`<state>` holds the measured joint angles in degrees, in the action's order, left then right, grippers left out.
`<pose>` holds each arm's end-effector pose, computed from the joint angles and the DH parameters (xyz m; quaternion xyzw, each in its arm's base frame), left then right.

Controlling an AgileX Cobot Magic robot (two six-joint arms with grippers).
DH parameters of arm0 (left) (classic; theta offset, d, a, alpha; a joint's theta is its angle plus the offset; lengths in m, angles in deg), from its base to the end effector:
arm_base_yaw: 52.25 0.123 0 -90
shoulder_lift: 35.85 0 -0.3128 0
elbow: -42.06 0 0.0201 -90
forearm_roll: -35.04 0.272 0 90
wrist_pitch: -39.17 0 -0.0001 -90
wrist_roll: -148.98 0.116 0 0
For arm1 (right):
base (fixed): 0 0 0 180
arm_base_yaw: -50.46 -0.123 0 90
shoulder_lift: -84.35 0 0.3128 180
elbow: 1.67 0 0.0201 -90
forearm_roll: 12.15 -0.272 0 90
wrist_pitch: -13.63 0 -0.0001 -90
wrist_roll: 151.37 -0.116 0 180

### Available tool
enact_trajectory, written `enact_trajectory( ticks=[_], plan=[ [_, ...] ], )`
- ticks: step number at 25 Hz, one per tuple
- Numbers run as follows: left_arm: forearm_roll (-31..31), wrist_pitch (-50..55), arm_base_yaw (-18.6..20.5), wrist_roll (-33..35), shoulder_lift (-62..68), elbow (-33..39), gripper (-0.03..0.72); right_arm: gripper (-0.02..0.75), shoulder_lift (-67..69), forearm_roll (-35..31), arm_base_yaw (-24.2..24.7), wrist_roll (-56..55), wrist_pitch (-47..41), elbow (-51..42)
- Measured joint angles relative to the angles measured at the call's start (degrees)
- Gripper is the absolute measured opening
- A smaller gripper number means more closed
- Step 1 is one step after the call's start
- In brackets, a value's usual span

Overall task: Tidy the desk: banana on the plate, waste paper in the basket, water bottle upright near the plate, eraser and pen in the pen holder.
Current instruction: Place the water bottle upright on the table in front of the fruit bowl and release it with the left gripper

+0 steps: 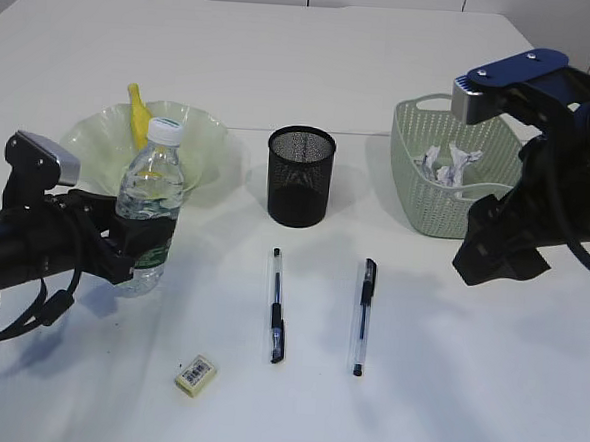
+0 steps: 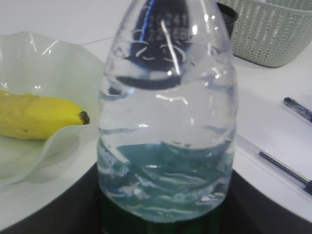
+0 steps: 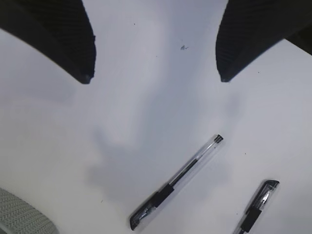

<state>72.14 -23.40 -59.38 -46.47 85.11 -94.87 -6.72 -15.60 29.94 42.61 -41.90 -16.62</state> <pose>0.3383 -0.1049 0.1064 0.2382 0.7532 -0.2409 0.5638 0.2825 0.1119 0.2816 -0.2799 0.9429 0.0376 0.1768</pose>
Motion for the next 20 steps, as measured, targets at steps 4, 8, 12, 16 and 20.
enact_trajectory(
  ticks=[4, 8, 12, 16, 20],
  plan=[
    [-2.14, -0.5, 0.0, 0.83, 1.61, -0.11, 0.391, 0.568, 0.0, 0.0, 0.0, 0.0, 0.0, 0.0],
    [-3.47, -3.12, 0.0, 1.05, 3.34, -0.49, 0.391, 0.568, 0.0, 0.0, 0.0, 0.0, 0.0, 0.0],
    [-3.79, -4.39, 0.0, 1.24, 4.21, -0.71, 0.391, 0.568, 0.0, 0.0, 0.0, 0.0, 0.0, 0.0],
    [-4.0, -5.34, 0.0, 1.37, 5.12, -0.84, 0.391, 0.568, 0.0, 0.0, 0.0, 0.0, 0.0, 0.0],
    [-5.08, -8.11, 0.0, 1.4, 7.22, -1.06, 0.391, 0.568, 0.0, 0.0, 0.0, 0.0, 0.0, 0.0]
  ],
)
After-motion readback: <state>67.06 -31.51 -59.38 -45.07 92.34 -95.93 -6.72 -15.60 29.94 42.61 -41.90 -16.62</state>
